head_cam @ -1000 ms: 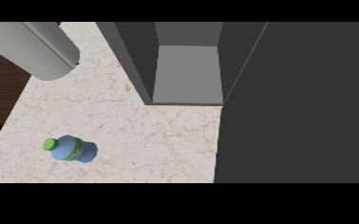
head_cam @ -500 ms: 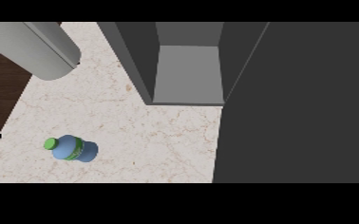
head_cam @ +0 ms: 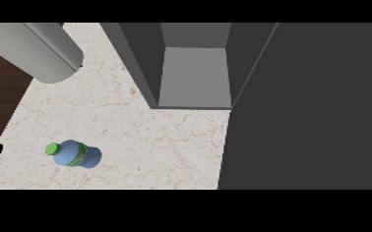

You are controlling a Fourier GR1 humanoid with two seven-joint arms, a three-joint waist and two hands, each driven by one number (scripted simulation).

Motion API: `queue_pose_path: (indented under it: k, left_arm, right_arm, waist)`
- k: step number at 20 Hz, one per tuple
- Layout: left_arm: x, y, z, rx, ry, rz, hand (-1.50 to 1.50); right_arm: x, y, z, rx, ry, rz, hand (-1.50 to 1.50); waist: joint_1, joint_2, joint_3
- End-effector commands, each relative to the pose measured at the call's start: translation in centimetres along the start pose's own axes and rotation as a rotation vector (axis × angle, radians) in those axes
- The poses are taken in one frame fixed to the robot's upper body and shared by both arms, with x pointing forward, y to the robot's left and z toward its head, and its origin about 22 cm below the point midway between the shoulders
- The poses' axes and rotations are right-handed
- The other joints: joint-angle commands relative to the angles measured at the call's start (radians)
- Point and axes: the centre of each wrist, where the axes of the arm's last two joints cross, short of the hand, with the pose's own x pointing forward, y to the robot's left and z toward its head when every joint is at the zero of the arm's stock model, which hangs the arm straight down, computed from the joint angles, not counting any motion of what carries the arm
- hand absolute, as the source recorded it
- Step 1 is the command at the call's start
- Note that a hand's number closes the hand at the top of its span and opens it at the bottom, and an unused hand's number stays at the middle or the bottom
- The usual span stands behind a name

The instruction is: Pick up the bottled water, place it into the cabinet and close the cabinet

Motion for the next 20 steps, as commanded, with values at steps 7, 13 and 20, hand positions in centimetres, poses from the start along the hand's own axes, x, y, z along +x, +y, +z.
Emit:
queue_pose_path:
  k: [7,13,20]
  left_arm:
    - [3.8,-1.9,1.4,-0.026,-0.142,0.004,-1.5]
    - [2.9,-0.2,0.8,0.004,-0.152,-0.02,-1.5]
    - [0.5,1.3,-1.3,0.025,-0.105,-0.012,-1.5]
  right_arm:
    - [4.3,0.0,2.2,0.002,-0.05,0.03,-1.5]
    - [3.9,1.1,1.7,-0.019,-0.063,-0.005,-1.5]
    - [4.4,1.4,1.2,0.013,-0.039,0.023,-1.5]
  waist:
    - [-0.019,0.001,0.001]
    - [-0.01,0.001,-0.001]
    - [-0.012,0.005,-0.001]
